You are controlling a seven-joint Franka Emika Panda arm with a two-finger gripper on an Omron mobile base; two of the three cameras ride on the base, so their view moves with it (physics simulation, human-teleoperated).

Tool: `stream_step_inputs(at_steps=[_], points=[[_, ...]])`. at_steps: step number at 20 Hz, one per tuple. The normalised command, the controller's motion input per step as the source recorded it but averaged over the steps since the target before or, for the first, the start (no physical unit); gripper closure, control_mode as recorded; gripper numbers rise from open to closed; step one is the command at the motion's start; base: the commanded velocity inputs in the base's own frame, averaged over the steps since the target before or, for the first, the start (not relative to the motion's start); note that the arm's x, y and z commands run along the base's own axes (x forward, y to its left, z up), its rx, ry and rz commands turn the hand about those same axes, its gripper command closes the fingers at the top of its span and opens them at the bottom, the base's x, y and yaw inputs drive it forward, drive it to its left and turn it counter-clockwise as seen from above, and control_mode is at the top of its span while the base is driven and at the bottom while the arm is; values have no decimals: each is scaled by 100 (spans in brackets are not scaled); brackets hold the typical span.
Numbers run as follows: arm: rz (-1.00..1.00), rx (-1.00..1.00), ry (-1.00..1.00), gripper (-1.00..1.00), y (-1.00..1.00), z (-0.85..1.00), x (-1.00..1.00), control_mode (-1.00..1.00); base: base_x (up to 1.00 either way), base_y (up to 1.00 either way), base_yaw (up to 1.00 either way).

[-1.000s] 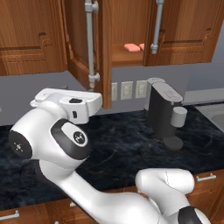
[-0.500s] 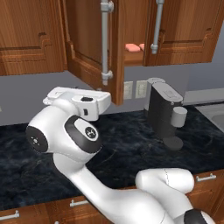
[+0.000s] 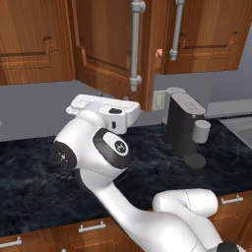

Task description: Pick up the bar soap and bar soap from the sink, and place them back in the cabinet, and close the cabinet doors.

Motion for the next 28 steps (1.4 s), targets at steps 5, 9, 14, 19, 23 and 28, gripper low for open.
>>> stream_step_inputs(at_steps=[5, 9, 14, 19, 23, 28], points=[[-5, 0, -2, -100, -27, 0, 19, -100, 0, 0, 0], [-6, 0, 0, -100, -22, 0, 28, -100, 0, 0, 0], [-6, 0, 0, -100, -18, 0, 29, -100, 0, 0, 0], [-2, 0, 0, -100, -28, 0, 24, -100, 0, 0, 0], [0, 0, 0, -100, -41, 0, 23, -100, 0, 0, 0], [0, 0, 0, -100, -41, 0, 32, -100, 0, 0, 0]])
